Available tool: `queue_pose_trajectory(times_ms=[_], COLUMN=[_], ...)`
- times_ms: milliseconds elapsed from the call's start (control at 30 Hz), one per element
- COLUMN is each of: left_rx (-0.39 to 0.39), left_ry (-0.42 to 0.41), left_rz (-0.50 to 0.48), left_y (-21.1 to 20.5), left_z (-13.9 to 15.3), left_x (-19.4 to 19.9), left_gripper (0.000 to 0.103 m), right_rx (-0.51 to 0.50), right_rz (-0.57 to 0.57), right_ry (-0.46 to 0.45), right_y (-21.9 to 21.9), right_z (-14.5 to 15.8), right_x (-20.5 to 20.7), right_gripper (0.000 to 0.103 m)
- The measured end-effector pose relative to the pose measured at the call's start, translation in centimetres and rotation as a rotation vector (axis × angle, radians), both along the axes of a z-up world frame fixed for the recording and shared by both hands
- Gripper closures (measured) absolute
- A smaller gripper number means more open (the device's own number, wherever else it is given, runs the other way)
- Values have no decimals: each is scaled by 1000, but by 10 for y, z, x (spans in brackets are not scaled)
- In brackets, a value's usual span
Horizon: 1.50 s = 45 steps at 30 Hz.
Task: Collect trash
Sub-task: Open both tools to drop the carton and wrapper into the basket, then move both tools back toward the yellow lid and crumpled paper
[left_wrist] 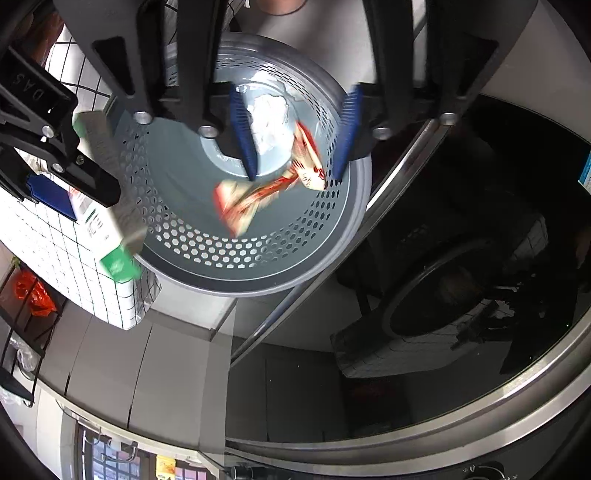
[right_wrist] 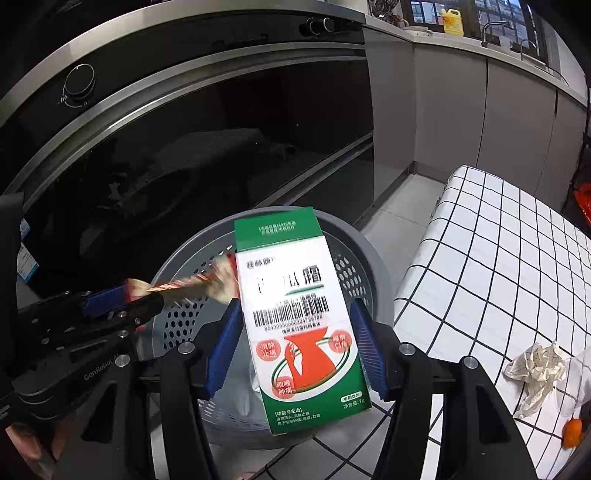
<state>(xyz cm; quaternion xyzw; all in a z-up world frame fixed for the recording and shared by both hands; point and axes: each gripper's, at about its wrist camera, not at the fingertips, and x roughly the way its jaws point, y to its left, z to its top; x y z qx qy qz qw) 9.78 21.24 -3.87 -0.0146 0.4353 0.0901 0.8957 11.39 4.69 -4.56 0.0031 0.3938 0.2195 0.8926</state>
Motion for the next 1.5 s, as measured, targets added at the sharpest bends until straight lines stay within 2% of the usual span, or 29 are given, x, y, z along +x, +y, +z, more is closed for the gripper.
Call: queue_pose_trajectory(times_ms=[33,67,633,1000,1233,1500], left_rx=[-1,-4,-6,-16,-22,-4], left_ry=[-5,-11,-23,-52,-66,-99], left_rz=[3,4,13,-13,-41,-94], left_y=[1,1,1,-5,-17,-43], left_z=[1,1,1,6,12,20], left_x=[-1,-2,-1,-11,-21,-38], left_gripper=[46,46,46,46,46,42], right_rx=[5,2,-11,-20,-18,-35], right_rz=[0,-2,-22,-67,-140,-271], right_ry=[-5,-14,-36,-32,-26,-38], right_y=[-1,-1,-4,-20,-59,-138], right_z=[1,2,7,10,8,10], right_x=[-1,-3,-16,-46,-78,-125], right_gripper=[34,34,34,34,34,34])
